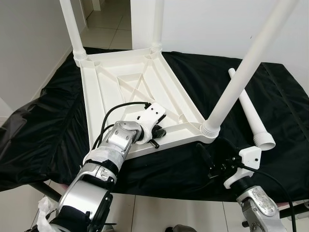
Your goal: Building children table
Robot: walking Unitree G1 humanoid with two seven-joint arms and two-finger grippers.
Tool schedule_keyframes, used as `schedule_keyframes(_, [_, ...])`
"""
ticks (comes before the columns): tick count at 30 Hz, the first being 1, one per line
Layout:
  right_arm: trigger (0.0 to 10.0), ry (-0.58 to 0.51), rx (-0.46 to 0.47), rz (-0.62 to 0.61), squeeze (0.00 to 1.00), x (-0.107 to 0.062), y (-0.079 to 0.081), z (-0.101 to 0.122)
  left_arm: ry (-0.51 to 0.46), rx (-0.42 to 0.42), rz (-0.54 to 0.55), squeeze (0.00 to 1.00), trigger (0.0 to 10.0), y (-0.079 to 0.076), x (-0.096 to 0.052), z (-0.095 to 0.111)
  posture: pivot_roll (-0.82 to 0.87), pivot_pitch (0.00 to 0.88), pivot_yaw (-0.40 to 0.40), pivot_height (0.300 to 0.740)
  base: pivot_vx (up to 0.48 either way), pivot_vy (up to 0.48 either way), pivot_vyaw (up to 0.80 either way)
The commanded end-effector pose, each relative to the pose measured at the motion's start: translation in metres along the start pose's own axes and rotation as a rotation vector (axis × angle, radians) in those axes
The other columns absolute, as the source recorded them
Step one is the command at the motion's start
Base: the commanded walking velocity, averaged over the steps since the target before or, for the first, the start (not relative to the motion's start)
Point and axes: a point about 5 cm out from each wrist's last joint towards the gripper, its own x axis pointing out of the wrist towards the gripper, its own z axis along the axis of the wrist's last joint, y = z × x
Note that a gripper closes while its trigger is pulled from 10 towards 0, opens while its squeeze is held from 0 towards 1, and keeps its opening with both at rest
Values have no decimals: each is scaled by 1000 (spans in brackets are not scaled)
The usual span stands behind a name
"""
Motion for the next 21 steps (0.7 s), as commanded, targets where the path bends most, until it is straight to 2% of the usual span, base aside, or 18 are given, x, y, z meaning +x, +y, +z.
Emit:
schedule_keyframes(1, [10000,18,5,8,0,1,0,-3,-45,10,331,1000,10000,16,-5,6,-24,15,-9,740,0,0,0])
schedule_keyframes(3, [10000,18,4,9,0,1,0,-3,-75,2,290,1000,10000,11,-4,10,-24,15,-9,740,0,0,0])
schedule_keyframes(5, [10000,19,5,14,0,0,1,-3,-158,16,142,1000,10000,-5,-4,21,-24,11,-8,740,0,0,0])
schedule_keyframes(6, [10000,19,5,14,0,0,1,-3,-158,16,142,1000,10000,-5,-4,21,-24,11,-8,740,0,0,0])
schedule_keyframes(7, [10000,22,7,20,0,0,2,-4,-243,58,-30,82,10000,-24,-8,30,-23,11,-7,740,0,0,0])
schedule_keyframes(8, [10000,22,7,20,0,0,2,-4,-243,58,-30,82,10000,-24,-8,30,-23,11,-7,740,0,0,0])
schedule_keyframes(9, [10000,25,7,28,0,0,2,-5,-288,84,-130,82,10000,-35,-13,34,-21,8,-8,740,0,0,0])
schedule_keyframes(10, [10000,29,9,44,0,0,4,-6,-328,89,-229,0,10000,-46,-19,36,-20,5,-8,740,0,0,0])
schedule_keyframes(11, [10000,31,11,55,0,0,4,-6,-352,91,-293,0,10000,-52,-23,37,-20,3,-7,740,0,0,0])
schedule_keyframes(14, [10000,37,12,81,0,0,5,-6,-387,69,-409,0,10000,-63,-33,39,-20,0,-7,740,0,0,0])
schedule_keyframes(15, [10000,37,12,81,0,0,5,-6,-387,69,-409,0,10000,-63,-33,39,-20,0,-7,740,0,0,0])
schedule_keyframes(17, [10000,37,3,96,0,2,1,-4,-406,40,-503,0,10000,-72,-40,41,-17,0,-9,740,0,0,0])
schedule_keyframes(21, [10000,37,-9,103,0,5,-4,-3,-410,43,-546,0,10000,-78,-43,41,-15,0,-11,740,0,0,0])
